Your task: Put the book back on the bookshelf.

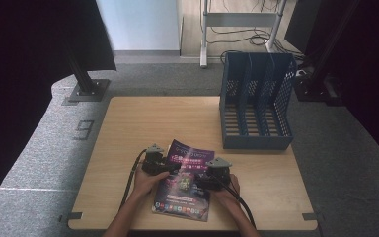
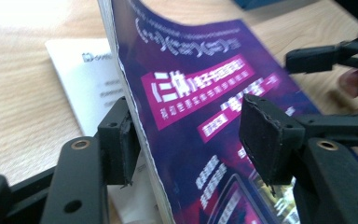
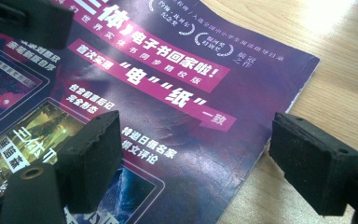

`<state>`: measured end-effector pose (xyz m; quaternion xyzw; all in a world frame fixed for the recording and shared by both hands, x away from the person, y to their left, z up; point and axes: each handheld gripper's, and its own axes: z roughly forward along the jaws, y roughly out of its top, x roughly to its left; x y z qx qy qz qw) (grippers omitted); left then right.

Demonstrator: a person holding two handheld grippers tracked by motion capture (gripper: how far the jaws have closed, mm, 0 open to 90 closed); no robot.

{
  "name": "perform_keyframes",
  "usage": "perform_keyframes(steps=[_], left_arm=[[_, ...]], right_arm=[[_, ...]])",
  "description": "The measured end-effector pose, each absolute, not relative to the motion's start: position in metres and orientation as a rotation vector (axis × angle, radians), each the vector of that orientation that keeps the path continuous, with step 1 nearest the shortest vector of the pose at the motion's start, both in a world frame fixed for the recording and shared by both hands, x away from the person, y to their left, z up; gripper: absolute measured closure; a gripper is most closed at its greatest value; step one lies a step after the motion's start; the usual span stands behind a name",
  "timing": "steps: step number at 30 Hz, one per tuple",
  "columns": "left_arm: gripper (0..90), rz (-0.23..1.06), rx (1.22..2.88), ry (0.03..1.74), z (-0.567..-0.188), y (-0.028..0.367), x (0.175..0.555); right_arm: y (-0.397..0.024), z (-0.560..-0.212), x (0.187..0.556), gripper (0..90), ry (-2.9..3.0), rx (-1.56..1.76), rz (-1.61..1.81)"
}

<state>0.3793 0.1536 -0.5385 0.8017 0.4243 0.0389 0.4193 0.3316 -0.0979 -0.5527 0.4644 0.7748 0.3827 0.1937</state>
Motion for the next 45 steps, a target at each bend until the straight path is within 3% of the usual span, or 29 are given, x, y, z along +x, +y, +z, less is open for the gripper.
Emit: perform_keyframes(steps=[12, 17, 33, 45], left_arm=[[57.5, 0.151, 2.060, 0.959, -0.531, 0.152, 0.367], [58.5, 0.186, 2.072, 0.976, -0.533, 0.148, 0.366], [51.9, 0.113, 2.071, 0.987, -0.541, 0.143, 0.372], [66.8, 0.150, 2.055, 0.969, -0.538, 0.143, 0.370]], right_arm=[[-0.098, -0.553, 0.331, 17.3, 2.171, 1.298, 1.073], [-0.097, -0.553, 0.331, 17.4, 2.168, 1.297, 1.072], [-0.097, -0.553, 0.330, 17.4, 2.166, 1.296, 1.072], [-0.097, -0.553, 0.330, 17.5, 2.167, 1.296, 1.071]])
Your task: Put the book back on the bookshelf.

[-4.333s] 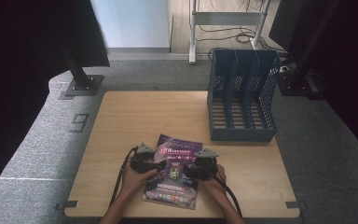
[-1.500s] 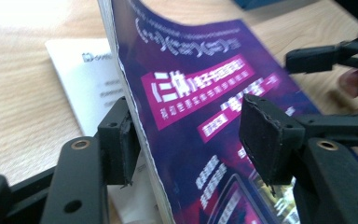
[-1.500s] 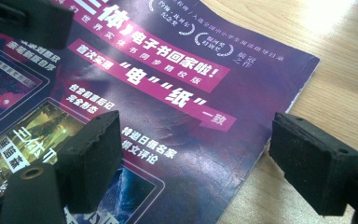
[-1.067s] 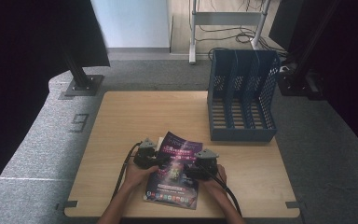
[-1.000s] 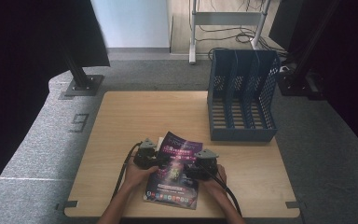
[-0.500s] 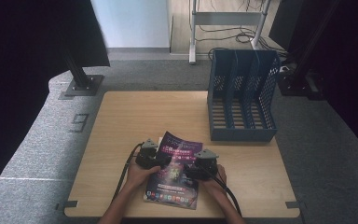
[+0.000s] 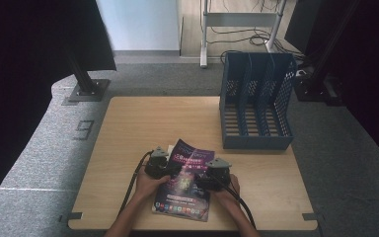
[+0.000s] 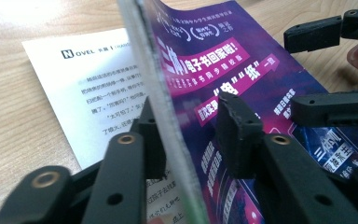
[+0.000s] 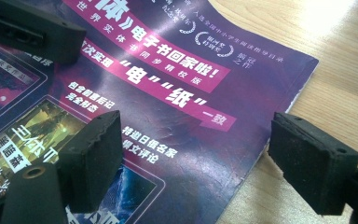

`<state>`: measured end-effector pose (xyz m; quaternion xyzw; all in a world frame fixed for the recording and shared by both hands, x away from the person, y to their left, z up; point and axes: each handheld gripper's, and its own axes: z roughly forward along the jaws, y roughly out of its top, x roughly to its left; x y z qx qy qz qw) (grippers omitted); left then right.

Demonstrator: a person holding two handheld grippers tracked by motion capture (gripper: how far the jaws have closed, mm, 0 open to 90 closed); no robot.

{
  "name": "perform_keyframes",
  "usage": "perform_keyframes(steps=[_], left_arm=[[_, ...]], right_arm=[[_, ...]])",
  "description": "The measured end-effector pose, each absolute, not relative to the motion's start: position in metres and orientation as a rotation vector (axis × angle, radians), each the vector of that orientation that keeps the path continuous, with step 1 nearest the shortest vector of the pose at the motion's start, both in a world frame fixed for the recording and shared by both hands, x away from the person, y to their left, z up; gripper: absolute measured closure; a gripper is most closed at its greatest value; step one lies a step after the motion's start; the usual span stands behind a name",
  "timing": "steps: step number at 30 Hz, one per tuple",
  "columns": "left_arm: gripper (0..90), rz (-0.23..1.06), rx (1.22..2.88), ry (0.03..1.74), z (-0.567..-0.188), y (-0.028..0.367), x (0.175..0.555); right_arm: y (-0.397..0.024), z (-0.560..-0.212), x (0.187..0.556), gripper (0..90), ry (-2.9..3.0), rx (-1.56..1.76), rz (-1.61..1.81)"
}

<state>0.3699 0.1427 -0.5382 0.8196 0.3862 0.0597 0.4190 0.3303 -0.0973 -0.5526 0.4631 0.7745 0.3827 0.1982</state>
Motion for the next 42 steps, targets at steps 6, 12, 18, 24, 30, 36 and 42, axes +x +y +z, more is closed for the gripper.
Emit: perform_keyframes(steps=[6, 12, 18, 24, 30, 36, 42], left_arm=[[75.8, 0.181, 2.031, 0.939, -0.536, 0.143, 0.366], [81.9, 0.206, 2.011, 0.907, -0.532, 0.142, 0.362], [83.9, 0.221, 1.991, 0.878, -0.530, 0.142, 0.359], [84.6, 0.243, 1.967, 0.832, -0.526, 0.141, 0.354], [85.1, 0.258, 1.950, 0.817, -0.523, 0.140, 0.351], [85.2, 0.281, 1.942, 0.784, -0.517, 0.138, 0.347], [85.2, 0.279, 1.939, 0.747, -0.507, 0.138, 0.343]], right_arm=[[-0.097, -0.553, 0.330, 17.5, 2.166, 1.297, 1.072], [-0.098, -0.553, 0.331, 17.4, 2.169, 1.296, 1.072], [-0.098, -0.553, 0.331, 17.4, 2.173, 1.297, 1.076], [-0.100, -0.551, 0.330, 17.5, 2.165, 1.290, 1.070], [-0.106, -0.549, 0.330, 17.8, 2.142, 1.315, 1.109], [-0.112, -0.545, 0.331, 17.7, 2.134, 1.322, 1.133], [-0.114, -0.543, 0.331, 17.4, 2.136, 1.320, 1.148]])
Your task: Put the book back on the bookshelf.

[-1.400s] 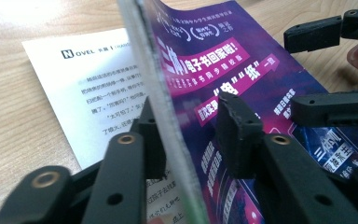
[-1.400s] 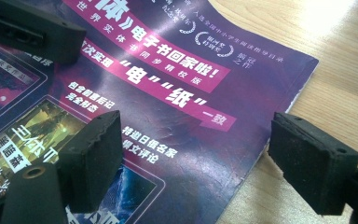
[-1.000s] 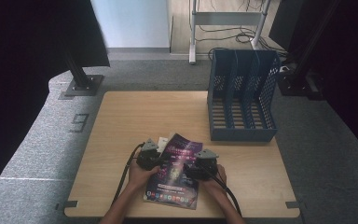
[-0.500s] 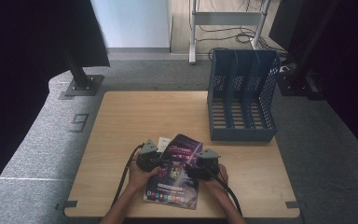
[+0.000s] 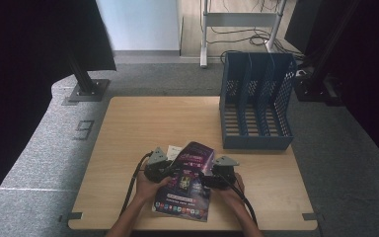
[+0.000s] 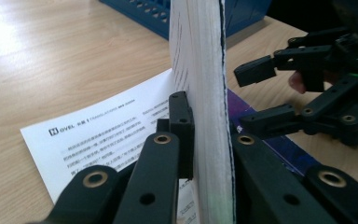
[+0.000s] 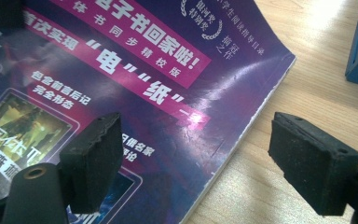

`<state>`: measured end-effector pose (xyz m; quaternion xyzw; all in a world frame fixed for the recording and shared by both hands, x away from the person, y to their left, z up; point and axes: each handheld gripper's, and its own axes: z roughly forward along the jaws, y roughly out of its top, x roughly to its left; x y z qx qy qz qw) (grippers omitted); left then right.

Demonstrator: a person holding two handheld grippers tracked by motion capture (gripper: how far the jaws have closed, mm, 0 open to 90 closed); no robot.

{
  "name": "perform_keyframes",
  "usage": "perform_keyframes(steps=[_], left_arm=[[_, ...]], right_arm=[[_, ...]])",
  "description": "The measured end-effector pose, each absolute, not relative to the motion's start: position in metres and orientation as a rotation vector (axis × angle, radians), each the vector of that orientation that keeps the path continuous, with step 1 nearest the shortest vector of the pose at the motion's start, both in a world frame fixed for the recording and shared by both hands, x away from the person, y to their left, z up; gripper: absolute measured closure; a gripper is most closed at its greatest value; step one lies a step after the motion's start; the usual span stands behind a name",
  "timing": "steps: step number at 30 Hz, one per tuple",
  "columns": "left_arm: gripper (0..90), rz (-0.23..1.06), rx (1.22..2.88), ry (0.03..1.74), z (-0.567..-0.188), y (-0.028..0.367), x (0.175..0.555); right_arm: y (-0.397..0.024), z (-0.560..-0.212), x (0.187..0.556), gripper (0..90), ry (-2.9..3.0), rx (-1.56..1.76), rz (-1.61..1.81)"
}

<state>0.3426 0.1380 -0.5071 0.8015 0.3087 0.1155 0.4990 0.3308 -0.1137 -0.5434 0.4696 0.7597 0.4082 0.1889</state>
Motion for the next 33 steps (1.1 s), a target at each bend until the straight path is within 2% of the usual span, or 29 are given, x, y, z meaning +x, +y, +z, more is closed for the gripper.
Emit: perform_keyframes(steps=[33], left_arm=[[85.4, 0.291, 1.896, 0.661, -0.483, 0.140, 0.328]], right_arm=[[-0.124, -0.536, 0.340, 13.6, 2.169, 1.378, 1.385]])
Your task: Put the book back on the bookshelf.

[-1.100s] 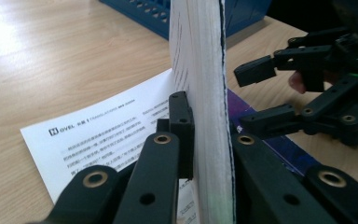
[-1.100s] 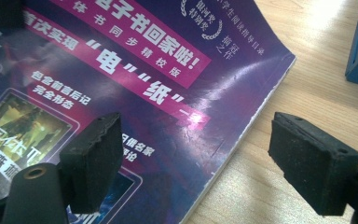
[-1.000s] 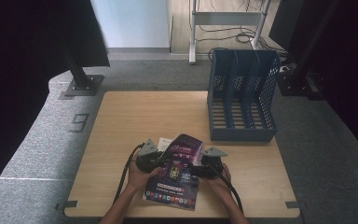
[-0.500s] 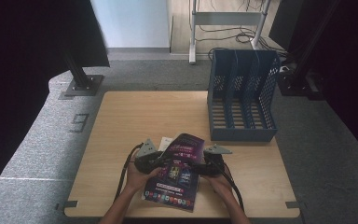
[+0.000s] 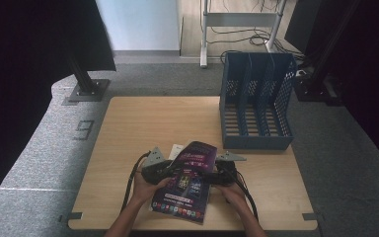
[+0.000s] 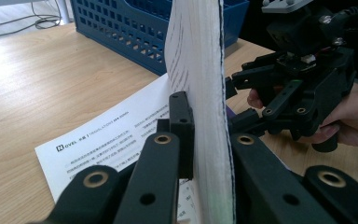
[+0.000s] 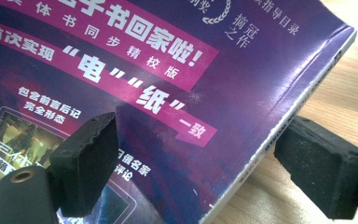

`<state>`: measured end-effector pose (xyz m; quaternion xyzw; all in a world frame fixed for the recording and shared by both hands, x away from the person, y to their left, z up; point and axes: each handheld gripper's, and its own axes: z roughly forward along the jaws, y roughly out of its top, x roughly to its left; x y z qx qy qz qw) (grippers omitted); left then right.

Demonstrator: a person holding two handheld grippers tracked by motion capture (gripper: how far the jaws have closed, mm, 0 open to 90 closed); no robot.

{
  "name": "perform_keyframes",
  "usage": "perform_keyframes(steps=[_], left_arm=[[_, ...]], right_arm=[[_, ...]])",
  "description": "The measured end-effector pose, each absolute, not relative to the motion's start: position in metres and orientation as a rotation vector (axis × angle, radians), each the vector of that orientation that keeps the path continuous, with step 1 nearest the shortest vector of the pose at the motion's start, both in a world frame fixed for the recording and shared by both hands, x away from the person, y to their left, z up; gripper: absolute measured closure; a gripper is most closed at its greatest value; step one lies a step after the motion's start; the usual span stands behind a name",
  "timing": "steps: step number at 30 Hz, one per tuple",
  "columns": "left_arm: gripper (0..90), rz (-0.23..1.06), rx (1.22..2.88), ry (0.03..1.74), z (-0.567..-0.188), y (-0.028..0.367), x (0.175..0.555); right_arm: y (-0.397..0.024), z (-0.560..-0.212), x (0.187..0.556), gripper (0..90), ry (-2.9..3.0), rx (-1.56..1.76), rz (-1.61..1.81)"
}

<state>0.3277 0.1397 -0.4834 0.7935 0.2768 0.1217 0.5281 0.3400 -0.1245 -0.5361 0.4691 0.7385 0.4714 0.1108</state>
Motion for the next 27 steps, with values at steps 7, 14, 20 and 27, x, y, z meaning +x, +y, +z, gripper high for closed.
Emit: perform_keyframes(steps=[7, 14, 20, 27], left_arm=[[85.4, 0.259, 1.878, 0.691, -0.488, 0.145, 0.332], [85.4, 0.230, 1.893, 0.723, -0.497, 0.146, 0.339], [85.4, 0.193, 1.892, 0.753, -0.506, 0.147, 0.345], [85.4, 0.188, 1.908, 0.768, -0.511, 0.145, 0.348]], right_arm=[[-0.128, -0.534, 0.338, 21.2, 2.143, 1.386, 1.401], [-0.129, -0.529, 0.336, 26.0, 2.136, 1.380, 1.403], [-0.129, -0.527, 0.334, 29.6, 2.136, 1.388, 1.373], [-0.129, -0.531, 0.336, 31.7, 2.146, 1.401, 1.358]])
